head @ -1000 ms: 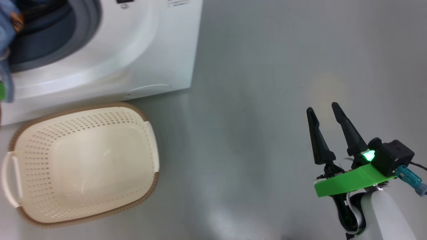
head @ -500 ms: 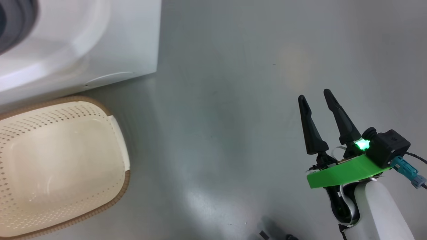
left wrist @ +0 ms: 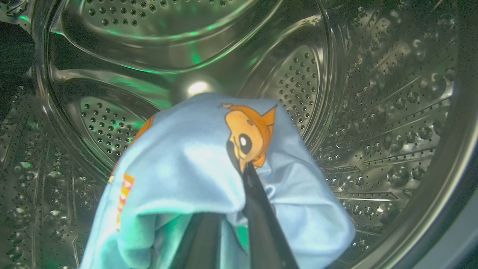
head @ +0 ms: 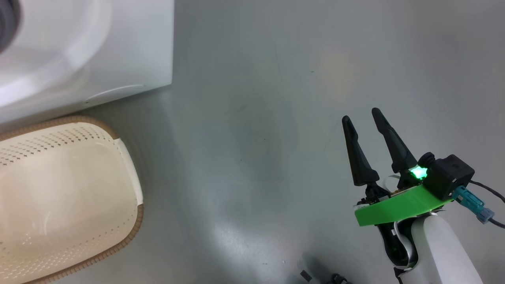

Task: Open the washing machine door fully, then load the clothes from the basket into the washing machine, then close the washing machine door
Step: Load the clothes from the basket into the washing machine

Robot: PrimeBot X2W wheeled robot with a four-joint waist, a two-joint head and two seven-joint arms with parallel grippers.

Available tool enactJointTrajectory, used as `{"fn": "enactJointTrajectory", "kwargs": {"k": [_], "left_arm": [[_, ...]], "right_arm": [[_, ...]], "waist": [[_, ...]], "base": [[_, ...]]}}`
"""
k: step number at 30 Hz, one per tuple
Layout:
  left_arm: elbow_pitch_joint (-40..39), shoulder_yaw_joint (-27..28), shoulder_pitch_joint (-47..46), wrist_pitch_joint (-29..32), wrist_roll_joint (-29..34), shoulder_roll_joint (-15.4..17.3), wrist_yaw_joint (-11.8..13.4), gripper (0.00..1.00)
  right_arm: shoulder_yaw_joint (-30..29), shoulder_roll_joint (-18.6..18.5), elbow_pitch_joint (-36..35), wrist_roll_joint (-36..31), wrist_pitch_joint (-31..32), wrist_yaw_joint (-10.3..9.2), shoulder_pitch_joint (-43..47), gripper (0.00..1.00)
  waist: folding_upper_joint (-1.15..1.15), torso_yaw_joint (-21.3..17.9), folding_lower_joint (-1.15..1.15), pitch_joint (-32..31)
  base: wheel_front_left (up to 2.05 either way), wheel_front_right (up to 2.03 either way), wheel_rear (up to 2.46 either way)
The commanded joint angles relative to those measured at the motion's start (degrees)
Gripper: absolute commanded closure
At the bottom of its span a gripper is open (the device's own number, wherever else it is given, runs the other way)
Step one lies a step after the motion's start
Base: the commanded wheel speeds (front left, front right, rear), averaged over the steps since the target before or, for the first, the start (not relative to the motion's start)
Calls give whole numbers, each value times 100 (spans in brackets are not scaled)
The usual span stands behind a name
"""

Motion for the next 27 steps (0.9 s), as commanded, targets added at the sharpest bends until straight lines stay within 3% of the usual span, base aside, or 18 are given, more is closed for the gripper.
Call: {"fn": "enactJointTrajectory", "kwargs": {"k": [1,2,14,27], "left_arm": [[-80,206,4,-34,68,302,-9,26],[2,242,34,-34,52,297,-9,0],[483,406,268,-34,-57,85,-9,0],[523,663,1168,-34,-165,-530,-9,0]], "right_arm": [[148,11,-102,38,-27,9,-14,0],[157,13,-97,41,-27,9,-9,0],[171,21,-67,38,-27,9,56,0],[75,-127,-28,-2,-27,9,167,0]], "waist": [[0,-16,0,-15],[0,-23,0,-21],[0,33,0,-173],[0,328,0,-663]], "base": [[0,0,0],[0,0,0],[0,0,0],[0,0,0]]}}
